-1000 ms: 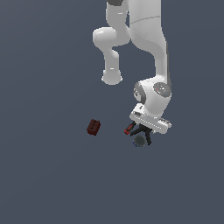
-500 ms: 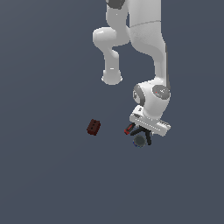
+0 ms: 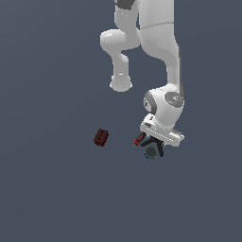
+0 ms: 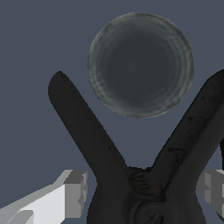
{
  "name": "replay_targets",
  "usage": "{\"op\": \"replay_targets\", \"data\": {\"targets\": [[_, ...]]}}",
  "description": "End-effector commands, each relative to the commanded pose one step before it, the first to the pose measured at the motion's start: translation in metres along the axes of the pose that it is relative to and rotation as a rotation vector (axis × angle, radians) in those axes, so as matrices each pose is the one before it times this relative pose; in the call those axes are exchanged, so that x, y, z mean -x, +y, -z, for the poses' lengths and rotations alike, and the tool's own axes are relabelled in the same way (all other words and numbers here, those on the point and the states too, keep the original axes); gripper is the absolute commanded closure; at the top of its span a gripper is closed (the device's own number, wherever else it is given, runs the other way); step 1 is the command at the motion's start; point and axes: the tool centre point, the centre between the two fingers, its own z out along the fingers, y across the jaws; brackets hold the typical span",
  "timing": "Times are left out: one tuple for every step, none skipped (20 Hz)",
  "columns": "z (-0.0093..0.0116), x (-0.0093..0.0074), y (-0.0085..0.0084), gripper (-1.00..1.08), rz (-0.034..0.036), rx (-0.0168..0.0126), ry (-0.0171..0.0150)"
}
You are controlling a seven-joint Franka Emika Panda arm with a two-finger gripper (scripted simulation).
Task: Pick up a designated object from a clutter of objects.
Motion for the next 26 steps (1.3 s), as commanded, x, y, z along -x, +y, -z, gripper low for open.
{"op": "replay_targets", "data": {"targets": [[0.00406, -0.00185, -0.00017, 1.08, -0.00008, -0.00157, 0.00131], [0.00235, -0.00092, 0.00025, 1.08, 0.00022, 0.00032, -0.00029], [0.00318, -0.00124, 0.00041, 1.08, 0.00000, 0.00000, 0.00000], [0.00377, -0.00147, 0.00049, 1.08, 0.00000, 0.00000, 0.00000], [0.00411, -0.00160, 0.00047, 1.08, 0.00022, 0.00031, -0.00031], [0.00468, -0.00182, 0.00054, 1.08, 0.00021, 0.00030, -0.00032], [0.00547, -0.00211, 0.00069, 1.08, 0.00000, 0.00000, 0.00000], [0.00567, -0.00221, 0.00064, 1.08, 0.00030, 0.00039, -0.00048], [0.00630, -0.00244, 0.00073, 1.08, 0.00021, 0.00026, -0.00035], [0.00705, -0.00271, 0.00088, 1.08, 0.00000, 0.00000, 0.00000], [0.00721, -0.00280, 0.00081, 1.08, 0.00029, 0.00034, -0.00052], [0.00770, -0.00299, 0.00086, 1.08, 0.00029, 0.00033, -0.00054], [0.00828, -0.00320, 0.00094, 1.08, 0.00020, 0.00022, -0.00039], [0.00866, -0.00335, 0.00095, 1.08, 0.00028, 0.00029, -0.00056], [0.00922, -0.00355, 0.00104, 1.08, 0.00019, 0.00020, -0.00040], [0.00958, -0.00370, 0.00104, 1.08, 0.00027, 0.00027, -0.00057], [0.01003, -0.00388, 0.00108, 1.08, 0.00027, 0.00027, -0.00058], [0.01039, -0.00399, 0.00114, 1.08, 0.00019, 0.00019, -0.00041], [0.01022, -0.00396, 0.00108, 1.08, 0.00027, 0.00028, -0.00057], [0.01014, -0.00394, 0.00106, 1.08, 0.00026, 0.00029, -0.00057], [0.01006, -0.00392, 0.00104, 1.08, 0.00026, 0.00030, -0.00057], [0.01000, -0.00391, 0.00102, 1.08, 0.00025, 0.00032, -0.00056], [0.01004, -0.00391, 0.00105, 1.08, 0.00018, 0.00024, -0.00039], [0.00988, -0.00390, 0.00099, 1.08, 0.00024, 0.00036, -0.00054], [0.00994, -0.00390, 0.00102, 1.08, 0.00017, 0.00028, -0.00037], [0.00978, -0.00391, 0.00096, 1.08, 0.00023, 0.00041, -0.00051]]}}
